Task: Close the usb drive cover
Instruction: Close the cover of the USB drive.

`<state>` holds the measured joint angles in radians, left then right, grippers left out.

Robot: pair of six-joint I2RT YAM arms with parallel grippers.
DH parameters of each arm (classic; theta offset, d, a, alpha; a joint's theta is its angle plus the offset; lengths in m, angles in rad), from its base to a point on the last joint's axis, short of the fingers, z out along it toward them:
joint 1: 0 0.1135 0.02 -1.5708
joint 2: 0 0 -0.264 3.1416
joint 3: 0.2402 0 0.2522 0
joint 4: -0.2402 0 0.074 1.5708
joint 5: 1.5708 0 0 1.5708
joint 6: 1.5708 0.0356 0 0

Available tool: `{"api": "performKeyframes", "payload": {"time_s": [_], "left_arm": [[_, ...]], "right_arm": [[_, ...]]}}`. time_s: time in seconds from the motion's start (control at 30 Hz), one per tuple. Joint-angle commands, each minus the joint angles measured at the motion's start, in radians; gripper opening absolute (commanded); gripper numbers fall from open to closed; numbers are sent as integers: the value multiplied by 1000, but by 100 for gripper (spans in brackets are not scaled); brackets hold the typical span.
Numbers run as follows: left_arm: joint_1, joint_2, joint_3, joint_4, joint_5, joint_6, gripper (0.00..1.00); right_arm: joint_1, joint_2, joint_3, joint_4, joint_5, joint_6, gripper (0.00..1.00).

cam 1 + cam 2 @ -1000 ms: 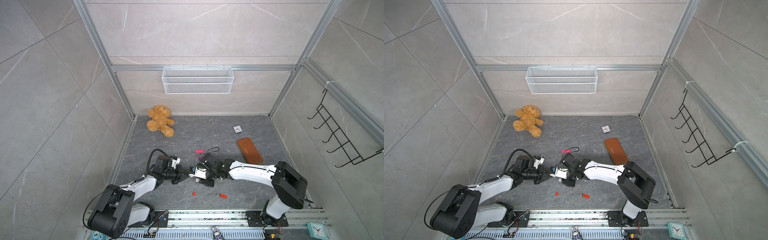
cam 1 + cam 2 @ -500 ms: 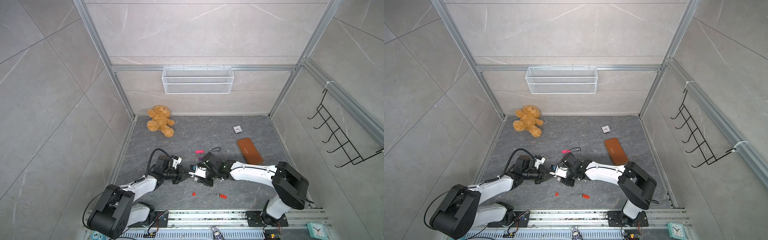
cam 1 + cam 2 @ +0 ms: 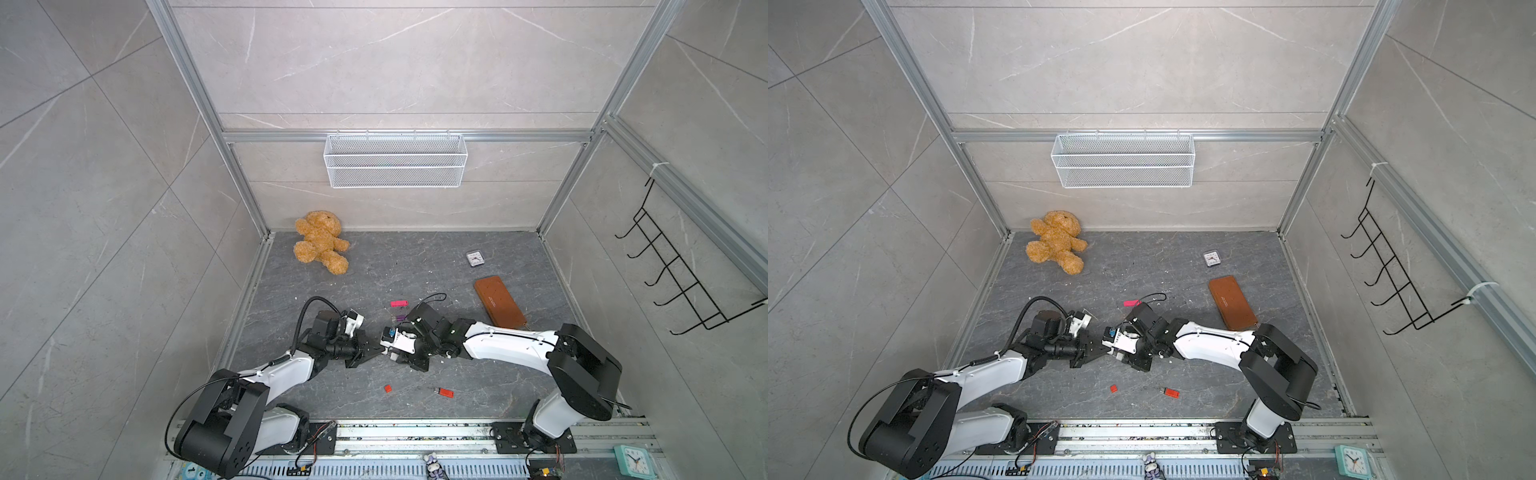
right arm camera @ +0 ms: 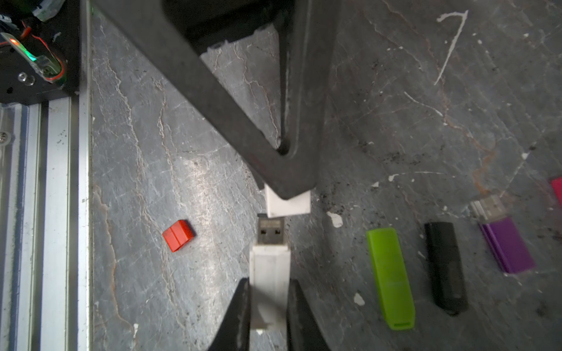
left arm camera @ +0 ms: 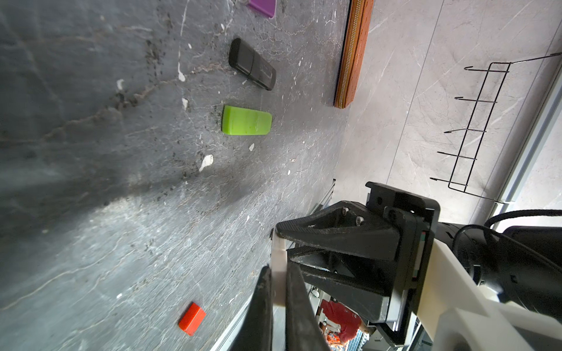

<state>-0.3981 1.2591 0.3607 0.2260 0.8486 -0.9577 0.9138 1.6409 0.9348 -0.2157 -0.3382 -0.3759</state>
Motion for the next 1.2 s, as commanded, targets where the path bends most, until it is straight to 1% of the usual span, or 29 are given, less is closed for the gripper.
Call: {"api": "performKeyframes", "payload": {"time_s": [0.0, 0.37, 0.67, 0.87, 1.0, 1.17], "left_arm": [[-13, -1, 36, 27, 33, 15, 6], [-21, 13, 40, 26, 35, 18, 6], [-38, 33, 61, 26, 36, 24, 6], [-42, 37, 59, 26, 36, 23, 6], [-46, 45, 60, 26, 41, 23, 6], [-59, 45, 61, 26, 41, 23, 6]], "right_arm": [[-3, -14, 9, 13, -22, 20, 19], [-32, -45, -17, 33, -36, 42, 19], [-32, -30, 18, 24, -84, 46, 18], [-32, -58, 12, 58, -81, 7, 18], [-32, -44, 58, 40, -79, -30, 17], [-33, -7, 132, 21, -114, -56, 17]]}}
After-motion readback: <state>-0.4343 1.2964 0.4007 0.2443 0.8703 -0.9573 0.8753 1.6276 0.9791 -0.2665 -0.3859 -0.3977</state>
